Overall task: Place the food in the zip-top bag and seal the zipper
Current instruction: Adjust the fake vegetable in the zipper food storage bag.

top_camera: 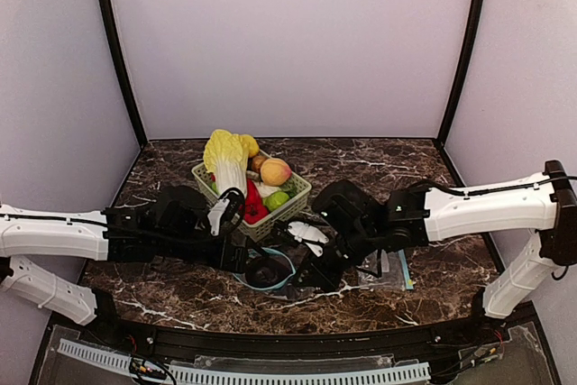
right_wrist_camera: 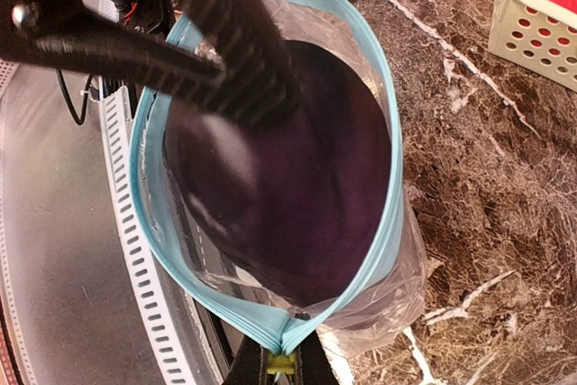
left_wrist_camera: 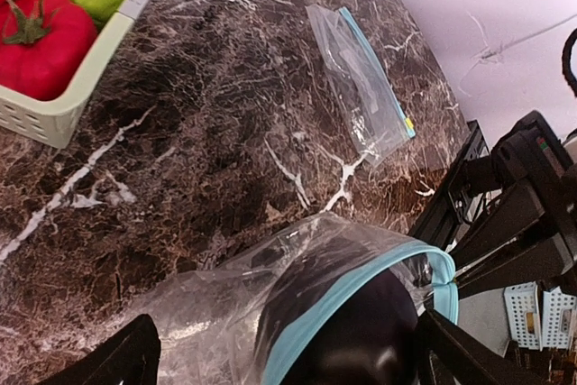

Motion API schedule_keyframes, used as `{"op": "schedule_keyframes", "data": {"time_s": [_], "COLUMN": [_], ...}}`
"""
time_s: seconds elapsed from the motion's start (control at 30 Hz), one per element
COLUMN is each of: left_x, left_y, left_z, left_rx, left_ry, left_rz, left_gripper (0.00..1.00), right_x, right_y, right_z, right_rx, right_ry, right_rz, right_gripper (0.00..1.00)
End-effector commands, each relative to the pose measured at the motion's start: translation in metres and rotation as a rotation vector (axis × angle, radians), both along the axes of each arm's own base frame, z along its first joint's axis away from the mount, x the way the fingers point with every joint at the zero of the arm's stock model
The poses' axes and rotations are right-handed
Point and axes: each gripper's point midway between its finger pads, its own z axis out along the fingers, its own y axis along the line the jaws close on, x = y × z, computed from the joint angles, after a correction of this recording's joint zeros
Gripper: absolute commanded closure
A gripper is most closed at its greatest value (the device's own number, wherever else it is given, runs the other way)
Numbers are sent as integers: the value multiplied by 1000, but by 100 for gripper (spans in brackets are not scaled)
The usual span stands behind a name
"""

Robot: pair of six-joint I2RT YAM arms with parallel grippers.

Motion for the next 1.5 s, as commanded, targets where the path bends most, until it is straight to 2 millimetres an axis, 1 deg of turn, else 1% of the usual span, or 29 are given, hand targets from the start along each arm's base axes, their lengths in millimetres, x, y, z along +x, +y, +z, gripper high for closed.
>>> {"op": "schedule_keyframes", "data": {"time_s": [0.0,0.03,0.13,0.3,0.37,0.53,0.77,0.93,0.97,1.1,1.17,1.2,1.23,1.27,1.3,1.33,1.4,1.47], "left_x": [-11,-12,-16,-19,-20,-19,-22,-22,-22,-17,-12,-11,-10,-9,-9,-8,-8,-10], "left_y": [-21,-24,-27,-25,-22,-9,-4,-10,-8,-1,3,2,0,-3,-4,-4,-2,6], "left_z": [4,5,-5,-17,-23,-46,-70,-73,-75,-75,-70,-64,-54,-40,-32,-17,2,12], "left_rx": [-10,-10,18,62,92,198,304,332,349,381,391,379,352,312,288,249,206,193], "left_ry": [-16,-19,-7,0,0,15,45,35,36,34,20,14,6,-12,-21,-42,-67,-64], "left_rz": [-109,-121,-145,-154,-154,-128,-135,-154,-151,-105,-67,-62,-58,-54,-51,-47,-38,-23], "left_gripper": [1,1,1,1,1,1,1,1,1,1,1,1,1,1,1,1,1,1], "right_x": [-4,-4,-3,-3,-3,-4,-5,-6,-5,-4,-4,-3,-2,0,1,3,5,5], "right_y": [6,6,6,5,5,5,4,3,2,0,-1,-3,-4,-6,-7,-9,-11,-10], "right_z": [14,15,15,14,14,17,22,21,20,22,21,19,16,13,10,7,3,4], "right_rx": [65,67,69,71,73,91,118,123,121,128,128,121,112,102,93,85,76,84], "right_ry": [2,1,1,1,3,6,14,20,18,15,13,9,5,1,-2,-4,-4,-5], "right_rz": [6,5,1,-5,-6,-8,-19,-32,-37,-47,-51,-58,-68,-79,-87,-97,-110,-112], "right_gripper": [100,100,100,100,100,100,100,100,100,100,100,100,100,100,100,100,100,100]}}
